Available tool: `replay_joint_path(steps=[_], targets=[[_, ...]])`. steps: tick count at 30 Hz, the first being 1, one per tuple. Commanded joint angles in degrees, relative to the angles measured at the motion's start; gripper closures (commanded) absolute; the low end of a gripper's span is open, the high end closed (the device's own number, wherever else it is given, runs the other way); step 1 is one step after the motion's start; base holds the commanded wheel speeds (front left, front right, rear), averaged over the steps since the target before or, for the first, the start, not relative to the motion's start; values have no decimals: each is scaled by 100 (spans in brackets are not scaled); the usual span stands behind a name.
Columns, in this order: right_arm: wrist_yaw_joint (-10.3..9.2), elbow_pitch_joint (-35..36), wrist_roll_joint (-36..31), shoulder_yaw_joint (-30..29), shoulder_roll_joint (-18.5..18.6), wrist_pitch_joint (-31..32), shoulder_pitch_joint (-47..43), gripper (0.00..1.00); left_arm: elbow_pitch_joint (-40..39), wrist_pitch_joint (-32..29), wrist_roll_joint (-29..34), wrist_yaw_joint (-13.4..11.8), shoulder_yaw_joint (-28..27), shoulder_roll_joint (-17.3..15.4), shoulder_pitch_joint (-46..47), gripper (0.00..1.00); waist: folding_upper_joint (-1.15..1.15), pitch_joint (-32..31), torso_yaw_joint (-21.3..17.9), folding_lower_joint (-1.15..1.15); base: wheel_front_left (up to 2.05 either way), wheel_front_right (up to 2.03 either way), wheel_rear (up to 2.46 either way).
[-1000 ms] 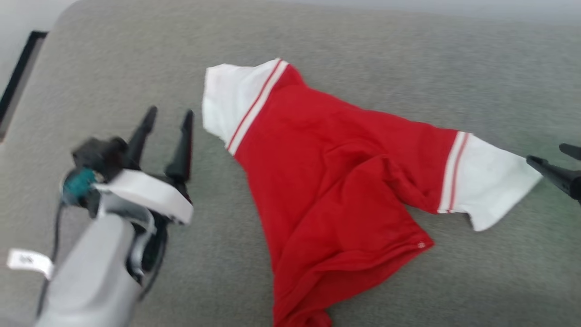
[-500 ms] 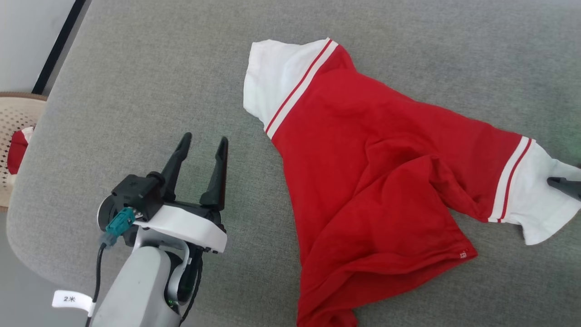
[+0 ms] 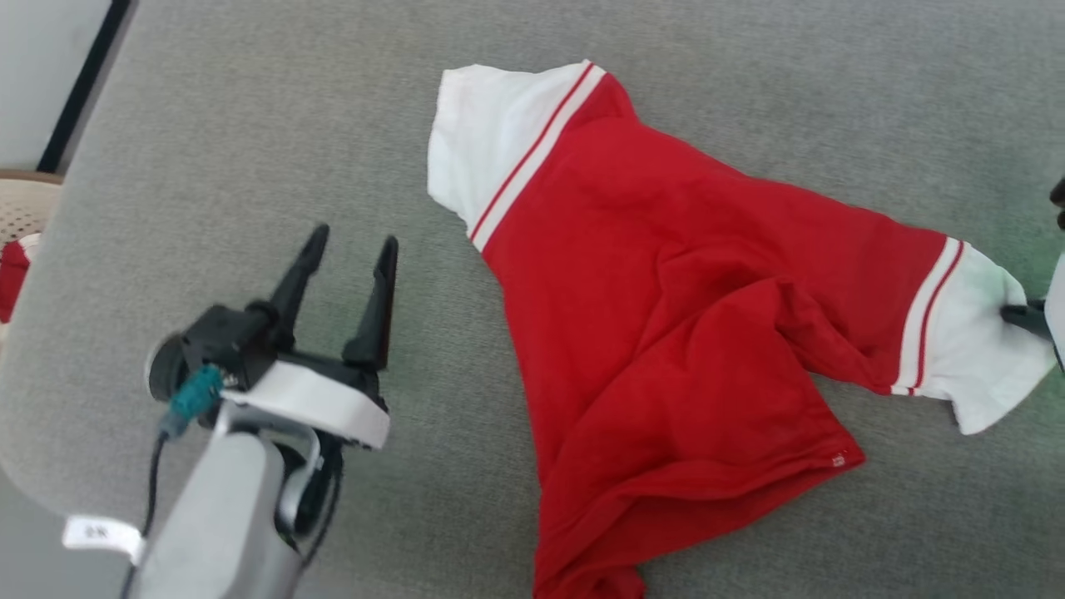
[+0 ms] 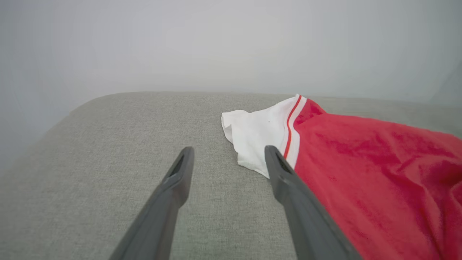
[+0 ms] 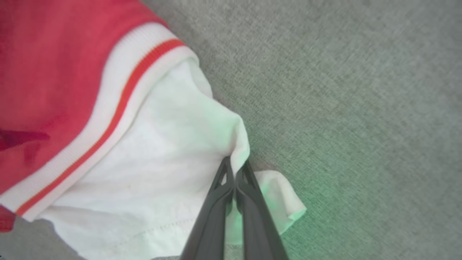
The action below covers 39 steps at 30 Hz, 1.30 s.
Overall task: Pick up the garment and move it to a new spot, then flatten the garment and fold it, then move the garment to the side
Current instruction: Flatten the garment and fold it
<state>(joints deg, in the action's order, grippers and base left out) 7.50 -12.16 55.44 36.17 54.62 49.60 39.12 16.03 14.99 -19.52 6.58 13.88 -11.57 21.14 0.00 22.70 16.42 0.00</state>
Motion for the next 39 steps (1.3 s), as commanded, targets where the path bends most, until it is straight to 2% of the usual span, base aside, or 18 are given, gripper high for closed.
replay_joint_path(steps=[1, 5, 8, 10, 14, 15, 16, 17, 18, 25, 31, 36, 39], targets=[[-2, -39, 33, 132, -164, -69, -82, 100, 24, 26, 83, 34, 62, -105, 200, 0, 0, 12, -88, 0, 0, 0, 0], [-2, 83, 47, 119, -230, -277, 108, 100, 97, -228, 153, 89, 491, -605, 938, 0, 0, 98, -277, 0, 0, 0, 0], [-2, 196, 47, 131, -297, -442, 226, 100, 82, -709, -171, 98, 1319, -1053, 1669, 0, 0, 187, -431, 0, 0, 0, 0], [-2, 266, 23, 176, -330, -509, 276, 100, 112, -1027, -583, 80, 1875, -1422, 2279, 0, 0, 266, -546, 0, 0, 0, 0], [-1, 406, -3, 288, -433, -583, 428, 100, 333, -1712, -1550, 81, 2833, -1958, 3399, 0, 0, 463, -814, 0, 0, 0, 0], [-1, 437, -19, 327, -454, -593, 467, 100, 423, -1890, -1756, 82, 3085, -2067, 3645, 0, 0, 515, -883, 0, 0, 0, 0], [-1, 437, -19, 327, -454, -593, 467, 100, 423, -1890, -1756, 82, 3085, -2067, 3645, 0, 0, 515, -883, 0, 0, 0, 0], [-2, 494, -45, 406, -502, -603, 560, 100, 628, -2181, -2148, 83, 3474, -2218, 4155, 0, 0, 626, -1013, 0, 0, 0, 0], [-2, 494, -45, 406, -502, -603, 560, 100, 628, -2181, -2148, 83, 3474, -2218, 4155, 0, 0, 626, -1013, 0, 0, 0, 0], [-17, 580, -125, 666, -571, -633, 882, 100, 1385, -3425, -3379, 83, 4696, -2534, 5480, 0, 0, 1030, -1353, 0, 0, 0, 0], [-28, 553, -109, 873, -557, -667, 1005, 100, 1868, -4346, -4214, 83, 5343, -2642, 5964, 0, 0, 1177, -1448, 0, 0, 0, 0], [-39, 546, -44, 974, -513, -706, 1159, 100, 2081, -4617, -4611, 83, 5711, -2684, 6116, 0, 0, 1304, -1462, 0, 0, 0, 0], [-50, 551, -33, 1014, -502, -723, 1252, 100, 2202, -4585, -4543, 82, 5832, -2699, 6190, 0, 0, 1372, -1483, 0, 0, 0, 0]])
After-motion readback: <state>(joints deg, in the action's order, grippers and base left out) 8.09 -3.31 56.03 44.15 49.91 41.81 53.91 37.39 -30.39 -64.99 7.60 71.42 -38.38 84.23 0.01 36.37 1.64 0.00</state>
